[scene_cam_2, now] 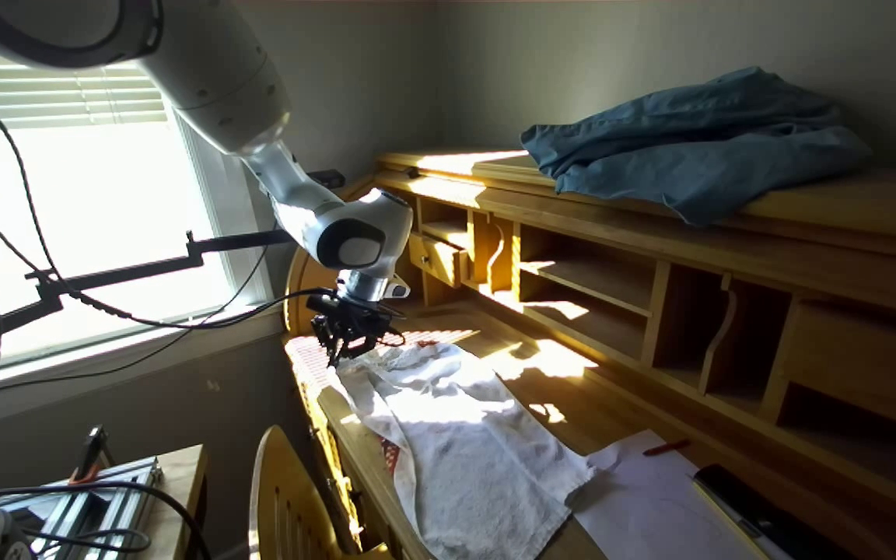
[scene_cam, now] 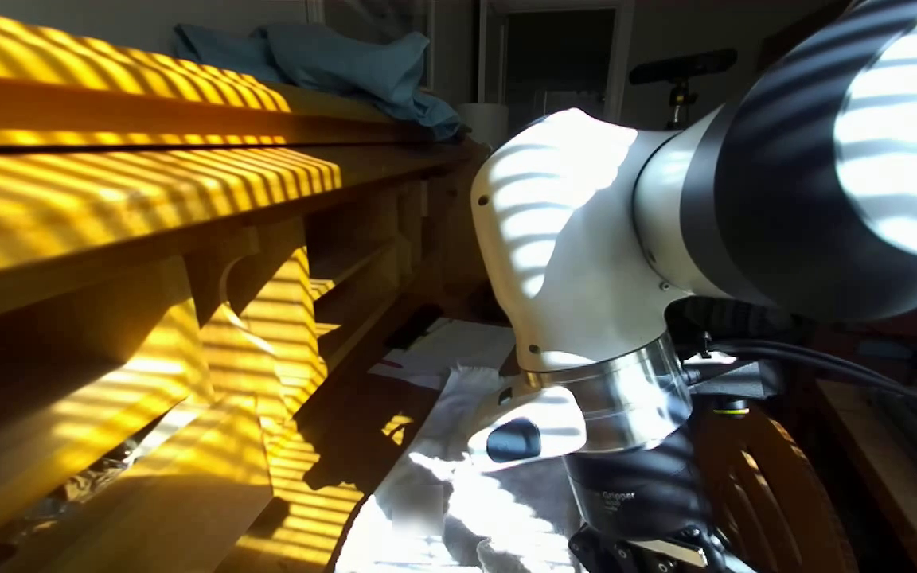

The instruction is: Unfold the white and red towel and lay it out.

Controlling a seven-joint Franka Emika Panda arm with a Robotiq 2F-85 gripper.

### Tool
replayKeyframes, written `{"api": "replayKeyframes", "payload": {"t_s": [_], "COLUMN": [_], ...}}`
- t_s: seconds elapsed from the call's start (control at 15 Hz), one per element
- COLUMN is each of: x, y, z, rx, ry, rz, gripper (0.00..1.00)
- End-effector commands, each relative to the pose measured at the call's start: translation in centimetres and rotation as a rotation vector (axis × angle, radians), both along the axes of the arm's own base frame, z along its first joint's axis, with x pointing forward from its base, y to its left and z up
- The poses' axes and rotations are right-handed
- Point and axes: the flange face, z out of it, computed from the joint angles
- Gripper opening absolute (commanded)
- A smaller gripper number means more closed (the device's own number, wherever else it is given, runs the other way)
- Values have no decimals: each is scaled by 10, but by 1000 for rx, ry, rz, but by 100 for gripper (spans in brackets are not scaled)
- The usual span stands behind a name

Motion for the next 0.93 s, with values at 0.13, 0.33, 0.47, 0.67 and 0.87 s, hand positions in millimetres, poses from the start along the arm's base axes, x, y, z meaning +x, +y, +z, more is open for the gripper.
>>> {"api": "replayKeyframes", "payload": {"t_s": [0.13, 0.33, 0.47, 0.67, 0.87], "x": [-8, 1, 13, 41, 65], "y": [-9, -16, -31, -76, -123], "z": [4, 14, 27, 42, 45], "rx": [0, 20, 24, 11, 8], "ry": [53, 24, -22, -138, -221], "rz": [36, -7, -83, -229, -374], "gripper": [30, 44, 58, 78, 100]}}
